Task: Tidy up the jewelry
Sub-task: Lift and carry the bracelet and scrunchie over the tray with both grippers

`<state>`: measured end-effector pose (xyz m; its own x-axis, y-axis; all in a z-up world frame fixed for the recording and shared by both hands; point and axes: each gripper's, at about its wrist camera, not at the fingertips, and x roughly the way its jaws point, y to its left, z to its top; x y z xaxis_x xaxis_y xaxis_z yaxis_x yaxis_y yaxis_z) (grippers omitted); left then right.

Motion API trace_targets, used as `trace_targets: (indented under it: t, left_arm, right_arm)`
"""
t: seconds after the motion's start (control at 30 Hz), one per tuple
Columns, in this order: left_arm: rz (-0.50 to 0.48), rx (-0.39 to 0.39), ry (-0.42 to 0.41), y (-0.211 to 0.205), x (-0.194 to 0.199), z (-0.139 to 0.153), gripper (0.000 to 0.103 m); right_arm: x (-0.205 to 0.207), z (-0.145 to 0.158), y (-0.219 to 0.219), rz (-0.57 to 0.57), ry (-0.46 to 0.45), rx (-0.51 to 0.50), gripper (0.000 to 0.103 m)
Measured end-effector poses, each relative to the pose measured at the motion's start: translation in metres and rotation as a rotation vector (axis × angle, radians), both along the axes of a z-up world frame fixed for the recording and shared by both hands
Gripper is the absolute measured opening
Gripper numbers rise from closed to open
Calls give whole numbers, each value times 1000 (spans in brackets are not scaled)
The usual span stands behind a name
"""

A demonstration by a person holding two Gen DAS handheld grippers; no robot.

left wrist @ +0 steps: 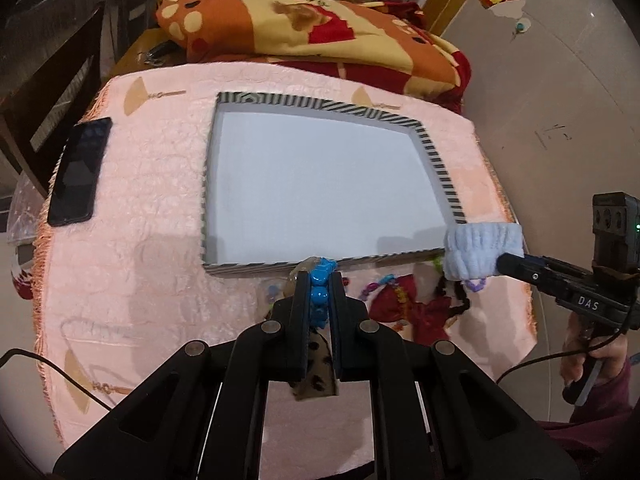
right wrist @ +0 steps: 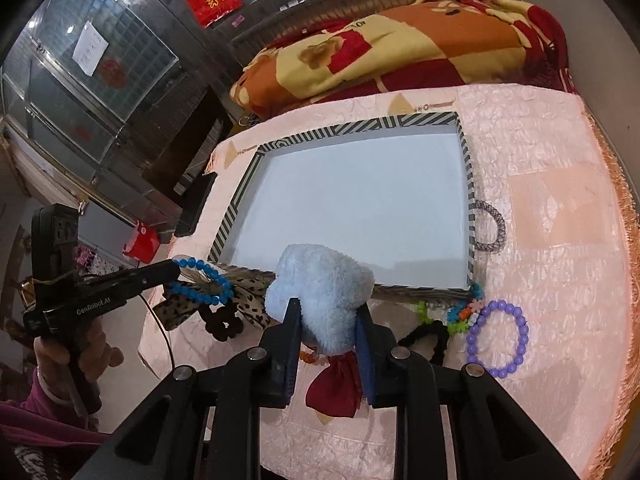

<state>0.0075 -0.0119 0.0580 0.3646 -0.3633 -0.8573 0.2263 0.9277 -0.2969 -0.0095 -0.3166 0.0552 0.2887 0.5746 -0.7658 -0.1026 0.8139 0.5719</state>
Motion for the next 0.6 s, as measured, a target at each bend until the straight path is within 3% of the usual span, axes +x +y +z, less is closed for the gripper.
trace_targets:
  t: [0.4,0.43,0.5,0.6]
  left_arm:
    - [87,74,42,41,2,-34,12]
    - [95,71,48,46,2,-36,14]
    - [112,55,57,54,-1,-39,29]
    - [117,45,63,57,-3,-43,39]
  right_arm:
    - [-1,-17,10,37,50,-10,24]
    - [-1,-17,10,37,49,-12,24]
    - [-2,-16,10,40,47,-14,24]
    - [-1,-17,11,42,52,-16,24]
